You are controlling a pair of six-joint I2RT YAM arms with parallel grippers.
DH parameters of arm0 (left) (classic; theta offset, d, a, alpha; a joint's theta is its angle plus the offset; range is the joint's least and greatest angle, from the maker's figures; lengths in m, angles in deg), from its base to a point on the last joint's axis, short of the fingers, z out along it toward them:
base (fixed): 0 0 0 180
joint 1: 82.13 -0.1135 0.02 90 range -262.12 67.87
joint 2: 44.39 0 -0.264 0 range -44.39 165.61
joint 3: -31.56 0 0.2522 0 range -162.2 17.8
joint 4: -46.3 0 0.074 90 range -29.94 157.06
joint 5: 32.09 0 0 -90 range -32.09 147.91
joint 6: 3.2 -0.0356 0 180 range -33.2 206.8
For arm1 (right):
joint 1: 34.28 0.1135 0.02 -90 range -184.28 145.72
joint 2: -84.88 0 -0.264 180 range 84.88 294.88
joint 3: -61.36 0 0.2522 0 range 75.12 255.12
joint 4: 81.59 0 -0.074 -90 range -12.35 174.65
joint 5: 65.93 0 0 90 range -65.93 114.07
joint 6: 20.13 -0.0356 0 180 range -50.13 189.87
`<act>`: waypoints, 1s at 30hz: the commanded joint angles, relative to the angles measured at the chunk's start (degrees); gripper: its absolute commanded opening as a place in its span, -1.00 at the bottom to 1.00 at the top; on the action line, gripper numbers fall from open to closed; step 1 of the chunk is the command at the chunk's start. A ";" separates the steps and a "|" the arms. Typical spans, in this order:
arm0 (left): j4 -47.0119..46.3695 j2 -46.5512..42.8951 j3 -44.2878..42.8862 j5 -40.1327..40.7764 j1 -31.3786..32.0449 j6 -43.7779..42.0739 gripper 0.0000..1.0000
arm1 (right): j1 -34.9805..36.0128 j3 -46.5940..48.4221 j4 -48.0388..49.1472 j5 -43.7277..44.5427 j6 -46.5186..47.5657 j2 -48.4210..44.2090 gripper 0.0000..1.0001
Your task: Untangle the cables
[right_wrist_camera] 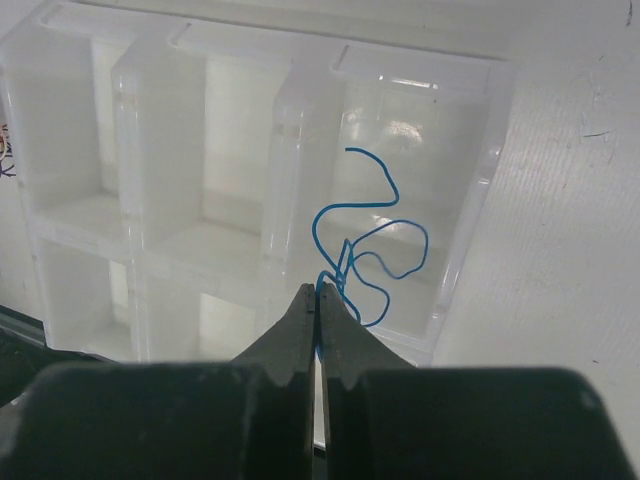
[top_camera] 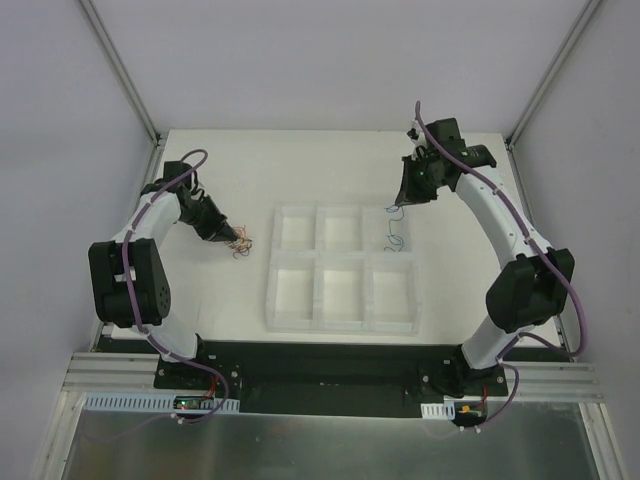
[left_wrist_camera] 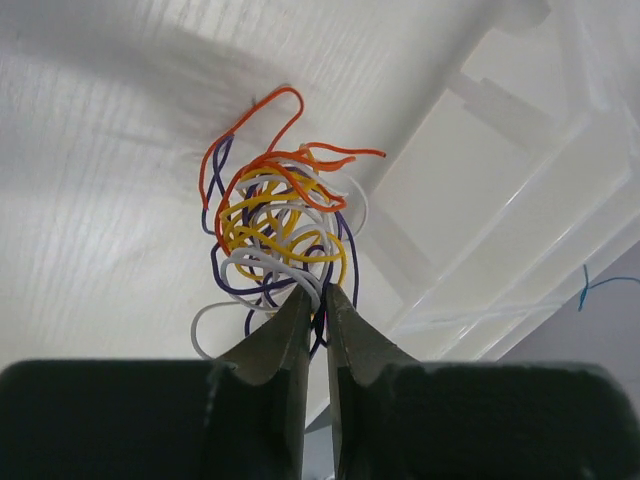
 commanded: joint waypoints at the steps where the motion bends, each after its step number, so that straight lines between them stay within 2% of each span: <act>1: 5.17 -4.02 1.41 2.59 0.31 -6.85 -0.80 | 0.38 0.60 1.57 -0.43 0.66 1.50 -0.99; 3: 6.12 -4.98 2.11 3.99 0.31 -7.56 -0.73 | 0.56 -0.55 2.11 -0.08 -0.57 2.20 -0.99; 6: 7.45 -6.56 2.73 5.66 0.31 -8.09 -0.41 | 0.91 -0.81 0.62 0.62 -1.01 2.65 -0.96; 9: 8.41 -8.50 2.74 7.95 0.40 -9.32 -0.08 | 1.70 2.59 -4.02 1.76 -0.40 4.75 -0.81; 12: 9.38 -9.38 2.56 9.53 0.31 -11.51 0.07 | 2.40 5.77 -9.13 3.16 0.13 6.86 -0.55; 15: 9.73 -8.68 2.21 10.15 0.31 -13.88 0.05 | 3.37 6.74 -10.72 6.33 -0.13 6.43 -0.39; 19: 11.58 -8.33 1.85 12.69 0.31 -13.89 -0.28 | 5.74 10.25 -12.39 4.76 -0.84 6.34 -0.34; 20: 11.58 -8.94 2.03 14.26 0.40 -13.89 -0.28 | 6.70 10.78 -12.22 4.84 -0.40 6.25 -0.34; 23: 11.67 -8.33 0.63 17.79 0.49 -15.64 -0.23 | 9.60 12.10 -12.48 3.63 0.04 6.42 -0.34; 24: 11.50 -7.63 0.19 17.36 0.57 -16.17 -0.15 | 10.57 11.49 -11.96 3.00 0.13 6.08 -0.34; 26: 10.62 -5.09 -1.13 16.48 1.19 -17.57 0.05 | 12.50 7.64 -8.11 2.73 -0.13 3.71 -0.34; 30: 10.70 0.63 -3.68 17.09 3.12 -18.20 0.09 | 14.62 -2.56 1.22 -2.69 -5.21 -1.13 -0.33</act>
